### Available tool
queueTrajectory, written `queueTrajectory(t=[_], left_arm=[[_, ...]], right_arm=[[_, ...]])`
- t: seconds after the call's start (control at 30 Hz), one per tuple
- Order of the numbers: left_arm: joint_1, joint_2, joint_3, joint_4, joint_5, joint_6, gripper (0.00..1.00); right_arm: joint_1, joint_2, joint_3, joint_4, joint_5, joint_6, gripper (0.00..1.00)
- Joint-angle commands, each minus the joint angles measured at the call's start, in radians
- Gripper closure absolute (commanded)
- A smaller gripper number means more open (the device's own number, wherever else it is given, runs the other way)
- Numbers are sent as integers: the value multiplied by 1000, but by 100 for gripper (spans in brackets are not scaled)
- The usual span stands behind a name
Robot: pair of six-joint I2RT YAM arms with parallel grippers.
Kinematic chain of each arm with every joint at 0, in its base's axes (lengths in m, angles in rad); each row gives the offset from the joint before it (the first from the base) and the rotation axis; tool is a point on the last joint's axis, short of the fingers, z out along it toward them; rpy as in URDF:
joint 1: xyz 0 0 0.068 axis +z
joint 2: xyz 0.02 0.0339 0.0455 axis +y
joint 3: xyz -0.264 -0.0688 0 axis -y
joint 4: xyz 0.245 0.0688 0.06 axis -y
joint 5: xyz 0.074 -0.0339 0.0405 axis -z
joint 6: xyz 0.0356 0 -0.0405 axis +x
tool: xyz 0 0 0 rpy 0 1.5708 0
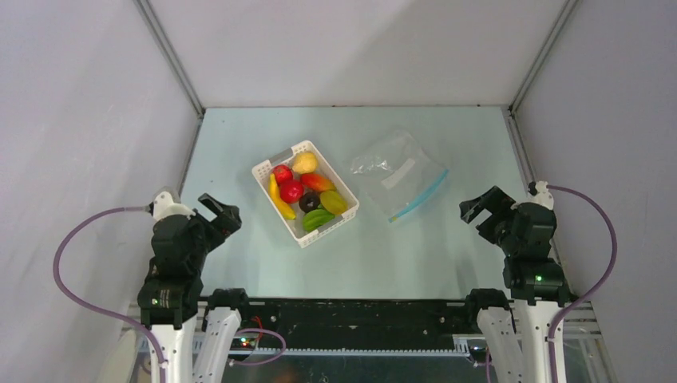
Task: Place the food in the zip-top bag and seal the zipper
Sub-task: Pick up the zipper food storage bag at the center of the board.
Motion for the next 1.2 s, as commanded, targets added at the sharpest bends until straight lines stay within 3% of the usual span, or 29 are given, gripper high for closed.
queueTrajectory(t=[0.0, 0.17, 0.4, 0.77, 0.93, 1.17], left_arm=[[9, 4, -10, 35, 67, 39, 2], [8, 14, -48, 70, 140, 31, 2], [6, 6, -153, 194, 400, 8, 2], [5, 29, -205, 186, 400, 8, 2], [5, 37, -202, 179, 394, 12, 2], [5, 41, -172, 87, 318, 49, 2]], right_arm=[[-3, -15, -16, 82, -110, -47, 0], [-3, 11, -49, 123, -141, -7, 0], [-3, 140, -140, 258, -207, 82, 0], [104, 490, -172, 613, -165, 225, 0], [190, 680, -172, 873, -122, 241, 0], [227, 876, -162, 1033, -75, 294, 6]])
